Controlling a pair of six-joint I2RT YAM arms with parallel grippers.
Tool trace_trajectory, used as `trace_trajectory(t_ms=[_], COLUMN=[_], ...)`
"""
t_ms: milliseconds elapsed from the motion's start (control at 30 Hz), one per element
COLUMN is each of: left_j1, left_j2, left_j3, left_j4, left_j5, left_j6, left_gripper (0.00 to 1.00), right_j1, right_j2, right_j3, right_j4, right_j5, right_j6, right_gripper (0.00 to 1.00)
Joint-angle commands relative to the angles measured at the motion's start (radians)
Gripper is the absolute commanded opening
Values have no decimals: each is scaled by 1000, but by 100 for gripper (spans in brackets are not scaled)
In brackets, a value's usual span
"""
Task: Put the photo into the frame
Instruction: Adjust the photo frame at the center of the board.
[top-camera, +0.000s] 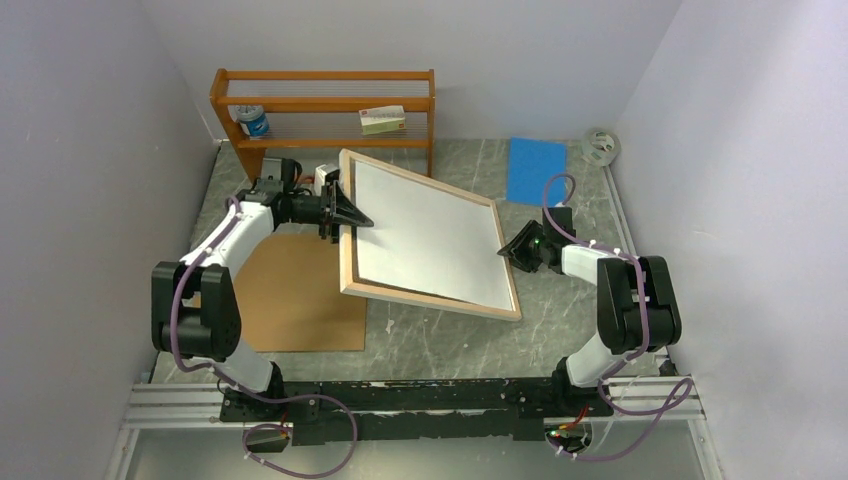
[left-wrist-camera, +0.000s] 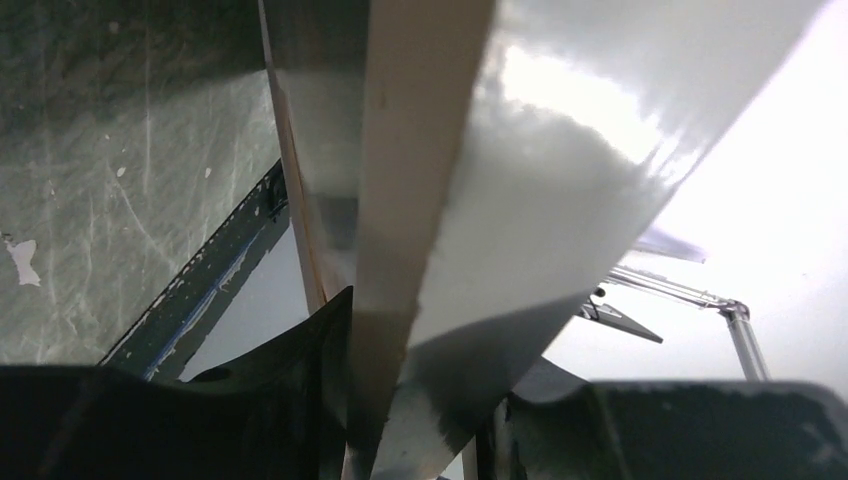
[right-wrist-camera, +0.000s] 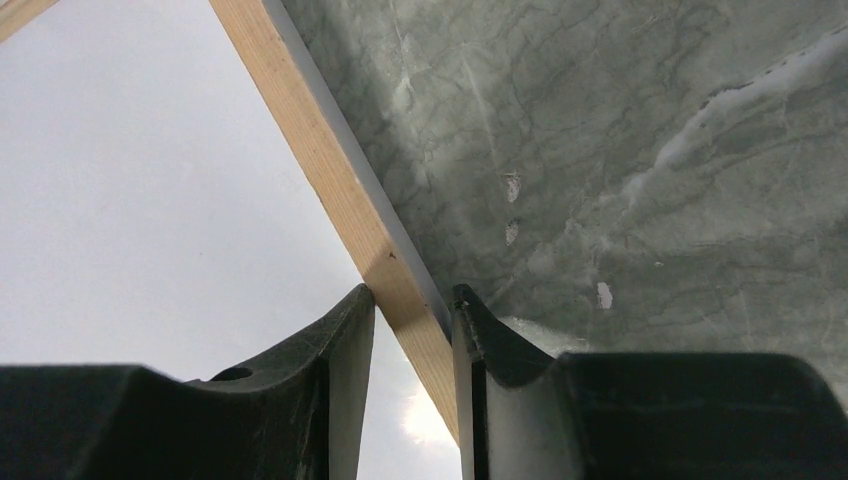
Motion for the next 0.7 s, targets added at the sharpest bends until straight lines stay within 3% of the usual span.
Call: trace_trajectory(t_ms=[0,167,267,333,400,533,667], left_j1=[-32,-43,-40,-29,-22,-13,-2], left_j2=[-54,-57,-40,-10,10,-15,-4], left_j3=[-35,-52,5,78,110,68,101], left_j4=[192,286,122,-95,-199,-117,-214], left_j5=[86,103,87,39,14,1,-50], left_j6=[-154,-233,-116,73,142,76,153], left_gripper=[42,37,38,40,47,68,80], right_j1=[23,23,23,23,23,23,23], right_j2=[58,61,59,57,57,47,40], right_j3=[-52,-56,-58,-57,-58,-56,-53], right_j4=[-112,-110,-111,-111,-114,-123,-127], right_j5=[-4,-1,3,4,8,20,24], right_j6=[16,19,21,20,17,11,-1], right_gripper=[35,36,36,36,36,37,39])
